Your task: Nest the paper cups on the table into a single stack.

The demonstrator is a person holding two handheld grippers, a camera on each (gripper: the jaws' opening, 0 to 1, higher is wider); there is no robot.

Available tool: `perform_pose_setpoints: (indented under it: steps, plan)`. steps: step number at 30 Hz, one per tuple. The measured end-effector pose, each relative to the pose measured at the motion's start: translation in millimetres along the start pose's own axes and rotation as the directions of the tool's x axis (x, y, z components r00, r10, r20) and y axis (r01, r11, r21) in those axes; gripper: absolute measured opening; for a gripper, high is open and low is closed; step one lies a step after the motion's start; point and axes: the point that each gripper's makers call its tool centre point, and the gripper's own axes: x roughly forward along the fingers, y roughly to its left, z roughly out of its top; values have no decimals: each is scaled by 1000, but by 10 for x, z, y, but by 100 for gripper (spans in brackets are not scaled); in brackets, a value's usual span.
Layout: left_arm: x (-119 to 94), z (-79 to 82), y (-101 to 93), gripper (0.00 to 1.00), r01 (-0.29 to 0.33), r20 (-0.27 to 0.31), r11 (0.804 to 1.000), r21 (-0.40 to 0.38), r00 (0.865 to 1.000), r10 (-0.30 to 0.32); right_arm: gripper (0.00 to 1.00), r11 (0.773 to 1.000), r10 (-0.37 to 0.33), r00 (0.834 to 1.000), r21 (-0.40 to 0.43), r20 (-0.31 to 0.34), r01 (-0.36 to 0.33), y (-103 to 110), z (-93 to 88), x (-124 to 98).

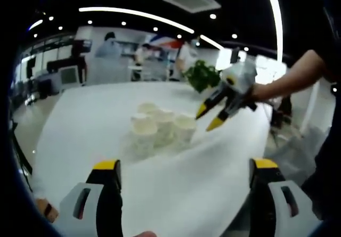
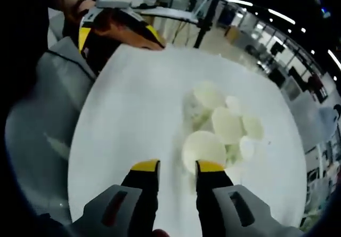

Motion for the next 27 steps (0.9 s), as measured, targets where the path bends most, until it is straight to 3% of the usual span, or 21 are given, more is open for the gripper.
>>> perform_pose_setpoints:
  steps: [5, 27]
  plan:
    - [-20, -25, 1, 99, -6, -2, 1000, -10, 1000, 6, 16, 999, 13, 1000, -31, -23, -13, -10, -20, 67]
    - [-62, -54, 19, 99, -18, 1, 1000, -16, 1000, 19, 12, 996, 57, 992, -58, -114, -64, -83, -173, 309]
